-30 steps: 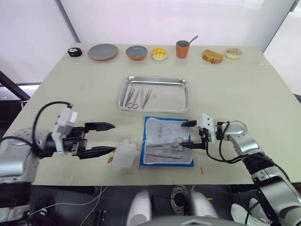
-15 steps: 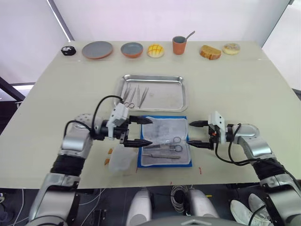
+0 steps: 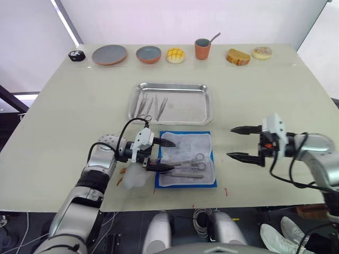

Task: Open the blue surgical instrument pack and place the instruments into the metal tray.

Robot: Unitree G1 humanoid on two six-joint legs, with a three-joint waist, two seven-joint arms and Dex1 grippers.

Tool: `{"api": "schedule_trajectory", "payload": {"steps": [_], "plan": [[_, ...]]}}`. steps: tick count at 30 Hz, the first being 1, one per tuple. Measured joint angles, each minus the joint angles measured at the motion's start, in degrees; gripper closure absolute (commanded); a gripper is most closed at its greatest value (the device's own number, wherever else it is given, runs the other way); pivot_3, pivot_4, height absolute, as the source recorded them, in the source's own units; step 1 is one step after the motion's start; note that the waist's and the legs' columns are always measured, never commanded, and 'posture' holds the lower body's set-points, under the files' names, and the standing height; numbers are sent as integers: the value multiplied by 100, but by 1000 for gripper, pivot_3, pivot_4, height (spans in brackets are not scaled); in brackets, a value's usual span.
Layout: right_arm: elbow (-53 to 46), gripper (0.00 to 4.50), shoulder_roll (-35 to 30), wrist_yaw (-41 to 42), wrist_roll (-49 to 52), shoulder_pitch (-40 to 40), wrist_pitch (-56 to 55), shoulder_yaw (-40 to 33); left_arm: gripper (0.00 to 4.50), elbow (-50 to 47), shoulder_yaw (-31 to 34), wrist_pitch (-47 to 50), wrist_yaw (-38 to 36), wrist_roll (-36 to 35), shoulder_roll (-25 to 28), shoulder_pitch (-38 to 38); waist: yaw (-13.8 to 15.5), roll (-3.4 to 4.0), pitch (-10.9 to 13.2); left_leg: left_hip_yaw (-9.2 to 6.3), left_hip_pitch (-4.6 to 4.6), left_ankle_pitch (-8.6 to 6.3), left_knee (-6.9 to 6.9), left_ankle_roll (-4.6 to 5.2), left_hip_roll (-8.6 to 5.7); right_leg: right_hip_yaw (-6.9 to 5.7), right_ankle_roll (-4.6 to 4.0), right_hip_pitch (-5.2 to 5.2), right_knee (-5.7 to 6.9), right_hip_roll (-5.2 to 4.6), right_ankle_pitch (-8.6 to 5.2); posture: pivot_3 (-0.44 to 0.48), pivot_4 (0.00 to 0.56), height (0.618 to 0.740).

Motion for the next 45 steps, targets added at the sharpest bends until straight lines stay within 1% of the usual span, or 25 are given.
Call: {"api": "schedule_trajectory", "payload": {"steps": [6, 9, 16, 19, 22, 24, 26, 29, 31, 34, 35, 36, 38, 40, 41, 42, 43, 44, 45], "plan": [[-856, 0, -850, 29, 808, 178, 727, -817, 59, 93, -218, -250, -1, -198, 104, -15, -18, 1, 1, -3, 0, 0, 0, 0, 0, -1, 0, 1, 1, 0, 0, 0, 150, 740], [-1163, 0, -1114, 31, 1166, 181, 1016, -979, 59, 92, -350, -260, -3, -374, 192, -14, -21, 1, 1, -7, 0, 0, 0, 0, 0, -3, 0, 1, 1, 1, 0, 0, 150, 740], [-1353, 0, -1287, -156, 1425, -49, 1311, -963, 59, 133, -551, -340, -7, -512, 401, -46, -20, -1, 2, -7, -1, 0, 0, 0, 1, -4, 0, 1, 1, 0, 0, 0, 150, 740], [-1479, 0, -1298, -467, 1429, -329, 1471, -785, 59, 169, -597, -399, -8, -538, 405, -66, -20, 0, 2, -7, -1, 0, 1, 0, 0, -4, 0, 0, 2, 0, 0, 0, 150, 740], [-1635, 0, -1347, -642, 1590, -557, 1682, -754, 59, 168, -624, -425, -8, -553, 405, -69, -9, -1, 2, -8, -3, 0, 1, 0, 1, -6, 0, 0, 0, 0, -1, 0, 150, 740], [-1670, 0, -1469, -658, 1770, -657, 1820, -765, 59, 168, -629, -432, -9, -557, 405, -69, -8, 0, 2, -7, -4, 0, 1, 0, 0, -5, 0, 0, 0, -1, 0, 0, 150, 740], [-1686, 0, -1743, -608, 2063, -877, 2014, -901, 59, 186, -638, -463, -9, -556, 401, -73, -9, 1, 3, -9, -3, 0, 1, 0, 1, -8, 0, 1, 0, -1, 0, 0, 150, 740], [-1706, 0, -1901, -641, 2070, -961, 2034, -954, 59, 223, -636, -512, -10, -556, 392, -73, -13, 1, 3, -8, -2, 0, 1, 0, 1, -7, -1, 1, 1, -2, -1, 0, 150, 740], [-1720, 0, -1893, -808, 2012, -1060, 2040, -830, 59, 229, -636, -516, -10, -553, 382, -74, -21, 2, 3, -7, 0, 0, 1, 1, 1, -5, -1, 0, 4, -1, -1, 0, 150, 740], [-1832, 0, -1684, -1128, 1864, -1285, 2135, -320, 59, 240, -629, -527, -12, -549, 364, -70, -24, 3, 2, -7, 1, 0, 3, 1, 1, -5, -1, 0, 6, 0, 0, 0, 150, 740], [-1905, 0, -1533, -1316, 1642, -1454, 2162, 125, 59, 243, -628, -544, -13, -544, 358, -70, -27, 3, 2, -7, 0, 0, 3, 1, 1, -4, -1, 0, 6, -1, -1, 0, 150, 740], [-1941, 0, -1456, -1413, 1513, -1518, 2176, 350, 59, 240, -628, -552, -13, -541, 346, -73, -21, 3, 2, -7, -3, 0, 4, 1, 1, -5, -1, -2, 6, -1, -1, 0, 150, 740], [-1937, 0, -1146, -1637, 1060, -1863, 2251, 1081, 59, 247, -622, -567, -16, -535, 332, -70, -26, 4, 1, -4, -2, 0, 6, 1, 2, -3, -1, -4, 7, -1, -1, 0, 150, 740], [-1870, 594, -826, -1705, 782, -2044, 2288, 1646, 0, 246, -618, -584, -15, -527, 311, -66, -22, 5, 1, -6, -6, 0, 8, 1, 2, -5, -1, -5, 7, -1, -1, 0, 150, 740], [-1812, 647, -643, -1731, 714, -2071, 2313, 1869, 0, 243, -618, -597, -15, -523, 292, -70, -21, 5, 1, -7, -7, 0, 9, 1, 2, -6, -2, -5, 6, -1, -1, 0, 150, 740], [-1719, 1311, -447, -1749, 574, -2102, 2344, 2156, 0, 233, -617, -615, -15, -522, 281, -60, -9, 5, 1, -8, -13, 0, 13, 1, 2, -7, -1, -6, 6, -1, -1, 0, 150, 740], [-1676, 1569, -405, -1745, 485, -2103, 2335, 2270, 0, 228, -616, -617, -15, -522, 277, -58, -6, 5, 1, -8, -15, 0, 16, 1, 2, -8, -1, -6, 4, -1, -1, 0, 150, 740], [-1629, 1569, -378, -1740, 385, -2104, 2299, 2390, 0, 226, -614, -619, -15, -522, 275, -54, -6, 5, 1, -8, -15, 0, 17, 1, 2, -9, -1, -6, 4, -2, -1, 0, 150, 740], [-1429, 1569, -236, -1728, 89, -2107, 2227, 2718, 0, 223, -599, -626, -16, -504, 273, -36, -10, 5, 1, -6, -17, 0, 25, 1, 2, -7, -1, -5, 6, -2, -1, 0, 150, 740]]}}
